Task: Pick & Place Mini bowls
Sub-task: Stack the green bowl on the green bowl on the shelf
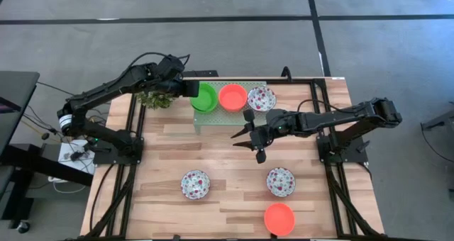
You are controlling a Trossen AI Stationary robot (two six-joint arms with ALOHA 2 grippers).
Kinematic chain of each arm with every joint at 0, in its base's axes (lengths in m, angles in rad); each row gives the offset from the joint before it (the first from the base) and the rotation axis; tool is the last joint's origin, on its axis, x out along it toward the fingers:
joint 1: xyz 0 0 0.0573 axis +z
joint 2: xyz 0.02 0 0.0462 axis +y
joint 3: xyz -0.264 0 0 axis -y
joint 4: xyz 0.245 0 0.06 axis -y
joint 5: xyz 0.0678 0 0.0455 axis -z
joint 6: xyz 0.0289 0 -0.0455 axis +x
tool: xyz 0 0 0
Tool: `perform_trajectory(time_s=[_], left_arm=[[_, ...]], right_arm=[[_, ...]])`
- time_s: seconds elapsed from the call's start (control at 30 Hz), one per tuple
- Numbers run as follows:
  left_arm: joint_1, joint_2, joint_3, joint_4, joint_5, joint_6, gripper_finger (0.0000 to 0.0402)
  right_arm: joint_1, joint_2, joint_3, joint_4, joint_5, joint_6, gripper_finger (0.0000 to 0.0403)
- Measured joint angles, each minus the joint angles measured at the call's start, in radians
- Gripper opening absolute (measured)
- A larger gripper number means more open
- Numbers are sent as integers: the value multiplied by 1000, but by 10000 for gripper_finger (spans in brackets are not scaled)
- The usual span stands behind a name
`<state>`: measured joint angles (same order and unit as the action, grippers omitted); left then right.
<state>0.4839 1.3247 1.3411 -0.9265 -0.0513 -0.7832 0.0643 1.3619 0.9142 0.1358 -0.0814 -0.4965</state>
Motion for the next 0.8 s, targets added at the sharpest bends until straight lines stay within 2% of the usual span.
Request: perform_trajectory(time_s=[0.47, 0.8], left_arm=[[0, 0, -50, 40, -2, 93, 81], [0, -4, -49, 25, 13, 68, 81]], right_arm=[[1, 0, 0, -28, 0, 0, 113], [1, 0, 0, -27, 0, 0, 113]])
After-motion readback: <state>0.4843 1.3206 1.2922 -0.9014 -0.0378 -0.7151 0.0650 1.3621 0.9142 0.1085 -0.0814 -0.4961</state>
